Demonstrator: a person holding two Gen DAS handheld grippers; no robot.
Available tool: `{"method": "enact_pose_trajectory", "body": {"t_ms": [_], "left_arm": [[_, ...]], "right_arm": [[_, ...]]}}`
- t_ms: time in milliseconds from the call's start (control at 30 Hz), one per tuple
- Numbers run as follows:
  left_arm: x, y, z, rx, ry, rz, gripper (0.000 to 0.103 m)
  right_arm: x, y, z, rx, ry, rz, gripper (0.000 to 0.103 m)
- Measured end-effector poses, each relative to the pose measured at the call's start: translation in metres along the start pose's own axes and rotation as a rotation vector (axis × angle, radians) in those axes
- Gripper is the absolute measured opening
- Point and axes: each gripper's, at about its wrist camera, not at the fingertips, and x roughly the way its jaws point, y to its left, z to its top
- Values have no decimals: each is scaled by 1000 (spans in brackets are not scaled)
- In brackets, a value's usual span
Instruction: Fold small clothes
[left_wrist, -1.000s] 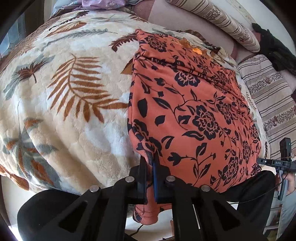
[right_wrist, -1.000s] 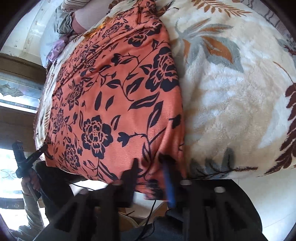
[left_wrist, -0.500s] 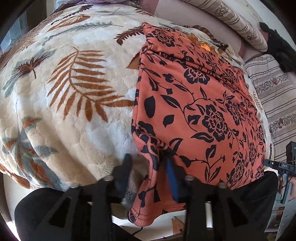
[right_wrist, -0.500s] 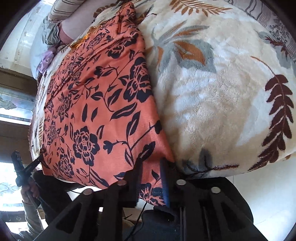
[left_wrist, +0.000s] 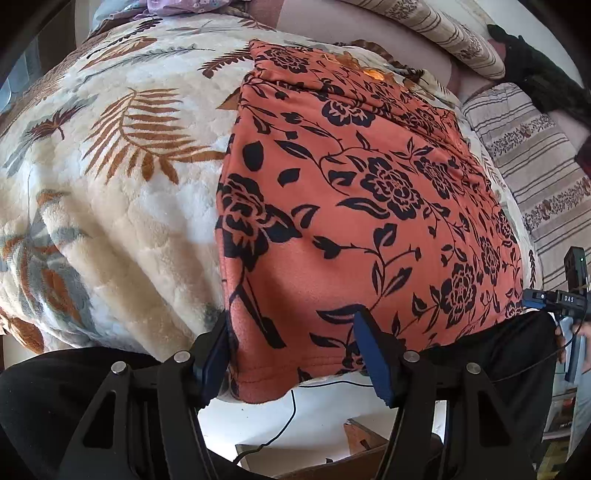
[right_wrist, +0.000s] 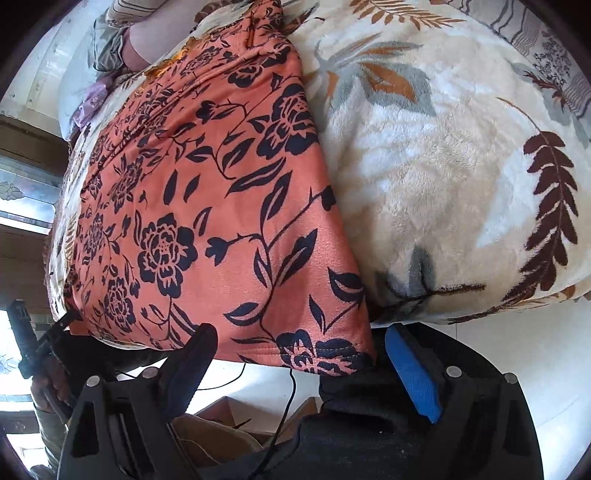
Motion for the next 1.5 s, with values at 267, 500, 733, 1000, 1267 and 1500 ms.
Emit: {"method": "enact_pose_trajectory", "body": {"t_ms": [267,500,733,1000,1267,1500], "left_arm": [[8,11,-5,-43,31,16,39],[5,13,-5,-66,14,-3,11],[-13,16,2,-65,-23,-12,11],[-31,14,13,-55,-73,-41,11],[-12,9,21,-29,0,-25,10],[-68,0,99,-28,-193,-164,9]], "right_arm": [[9,2,-8,-13,10,-15,45],[9,-1,-6,-6,10,-14,46],[-13,-9,-3,51,-79,82,8],[-46,-6,-2,80,-158,211,8],[-30,8,12,83,-132,282,8],[-52,28,58,54,-212,413,8]]}}
